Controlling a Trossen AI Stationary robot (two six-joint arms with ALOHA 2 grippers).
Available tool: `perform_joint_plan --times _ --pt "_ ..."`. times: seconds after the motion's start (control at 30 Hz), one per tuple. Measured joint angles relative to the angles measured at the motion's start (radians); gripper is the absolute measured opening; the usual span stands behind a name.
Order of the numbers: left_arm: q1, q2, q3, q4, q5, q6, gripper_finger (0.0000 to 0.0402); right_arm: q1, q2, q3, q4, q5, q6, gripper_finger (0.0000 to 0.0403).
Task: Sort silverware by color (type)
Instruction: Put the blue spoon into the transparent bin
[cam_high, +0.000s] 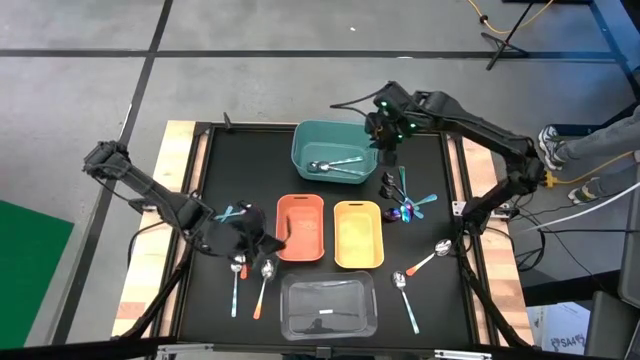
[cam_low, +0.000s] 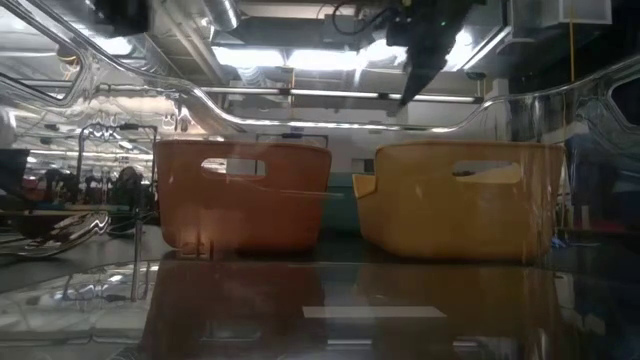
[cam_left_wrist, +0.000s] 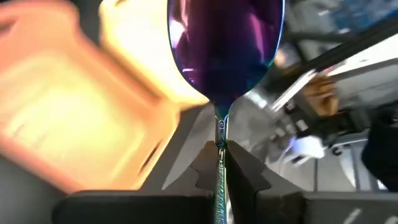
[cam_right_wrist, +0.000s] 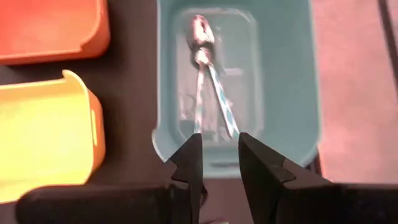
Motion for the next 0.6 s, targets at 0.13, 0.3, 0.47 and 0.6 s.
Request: perform_joint_plan --times 0.13,0.3,0.47,0.6 --pt "0.056 0.038 0.001 0.144 0.077 0.136 0.0011 0.000 -0.050 0.000 -0.044 0.008 0.004 0.0090" --pt "0.117 0.125 0.001 0.327 0.217 0.253 0.0011 0.000 -0.105 0.000 -0.059 0.007 0.005 0.0090" --pt "0.150 0.217 0.001 0.496 0.358 0.334 0.0011 0.000 -0.126 0.000 -0.058 -0.003 0.007 0.0090" --pt "0.157 0.285 0.001 0.570 0.426 0.349 0.0011 0.000 -0.126 0.000 -0.060 -0.023 0.008 0.0090"
